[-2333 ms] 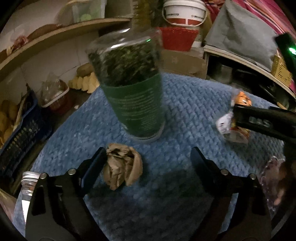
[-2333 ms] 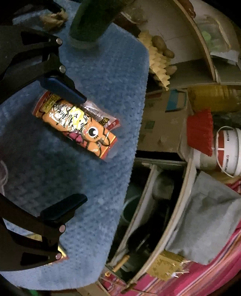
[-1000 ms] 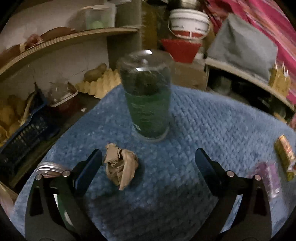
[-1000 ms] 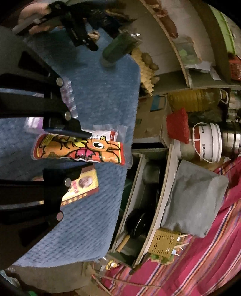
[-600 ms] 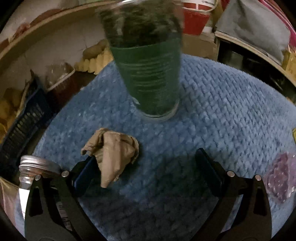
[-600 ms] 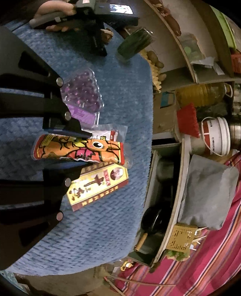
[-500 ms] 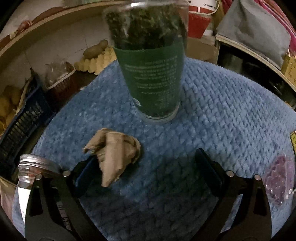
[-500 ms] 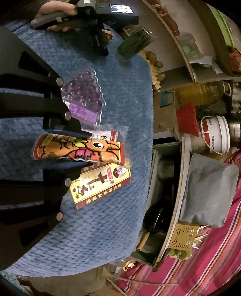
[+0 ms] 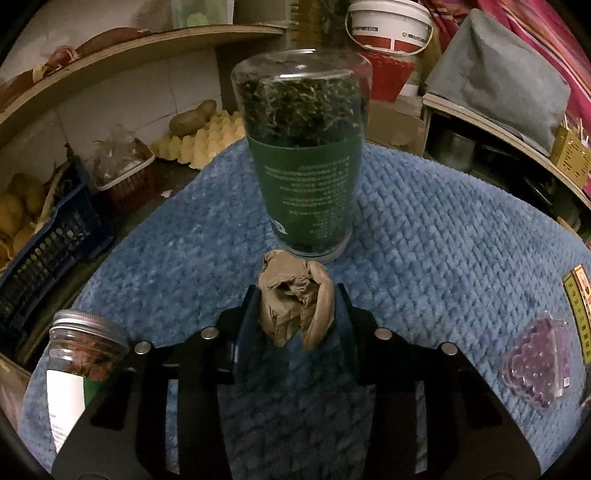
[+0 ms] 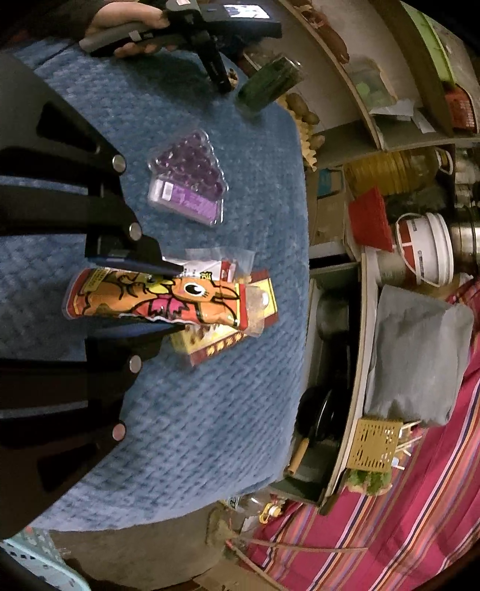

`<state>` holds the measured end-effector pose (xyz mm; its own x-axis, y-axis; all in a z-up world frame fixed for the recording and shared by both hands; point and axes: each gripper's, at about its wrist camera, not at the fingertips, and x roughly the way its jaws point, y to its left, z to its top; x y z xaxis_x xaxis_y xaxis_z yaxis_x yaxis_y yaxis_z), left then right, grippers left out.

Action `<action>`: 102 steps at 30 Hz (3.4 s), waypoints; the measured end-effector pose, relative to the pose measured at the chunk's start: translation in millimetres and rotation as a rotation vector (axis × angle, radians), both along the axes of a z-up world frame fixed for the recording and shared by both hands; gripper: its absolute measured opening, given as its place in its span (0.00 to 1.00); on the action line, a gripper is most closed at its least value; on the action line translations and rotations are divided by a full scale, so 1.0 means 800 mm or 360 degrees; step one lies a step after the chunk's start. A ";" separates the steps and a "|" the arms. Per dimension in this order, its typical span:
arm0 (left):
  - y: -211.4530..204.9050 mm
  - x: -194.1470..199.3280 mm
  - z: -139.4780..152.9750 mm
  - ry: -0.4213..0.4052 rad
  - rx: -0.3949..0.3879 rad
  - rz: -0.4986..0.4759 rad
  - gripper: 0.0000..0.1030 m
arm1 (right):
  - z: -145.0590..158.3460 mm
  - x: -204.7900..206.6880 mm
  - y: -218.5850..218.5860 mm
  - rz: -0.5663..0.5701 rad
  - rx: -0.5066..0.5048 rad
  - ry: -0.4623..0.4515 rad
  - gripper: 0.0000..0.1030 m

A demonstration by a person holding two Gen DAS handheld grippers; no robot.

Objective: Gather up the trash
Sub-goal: 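Close the left tool on the brown paper scrap and lift it, then carry the paper scrap and snack packet over the light-blue basket with both tools, then open both tools to drop the paper and snack packet into the basket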

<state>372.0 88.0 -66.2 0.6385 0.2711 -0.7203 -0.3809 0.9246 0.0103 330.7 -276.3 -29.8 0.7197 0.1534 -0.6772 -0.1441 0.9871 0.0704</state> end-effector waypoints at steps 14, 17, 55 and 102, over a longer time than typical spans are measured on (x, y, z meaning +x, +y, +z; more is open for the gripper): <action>0.007 0.014 0.001 0.0005 -0.0006 -0.0003 0.38 | 0.003 -0.016 -0.012 -0.0046 -0.0011 0.0008 0.24; -0.008 0.000 0.013 -0.0020 0.0011 -0.0048 0.38 | 0.006 -0.023 -0.014 -0.0053 -0.0007 0.0000 0.24; -0.481 -0.239 0.116 -0.0469 0.0111 -0.1152 0.39 | 0.074 -0.266 -0.302 -0.0603 -0.0022 -0.0204 0.24; -0.408 -0.327 0.147 -0.0608 0.0123 -0.1156 0.95 | 0.042 -0.324 -0.297 -0.0908 -0.0135 -0.0209 0.96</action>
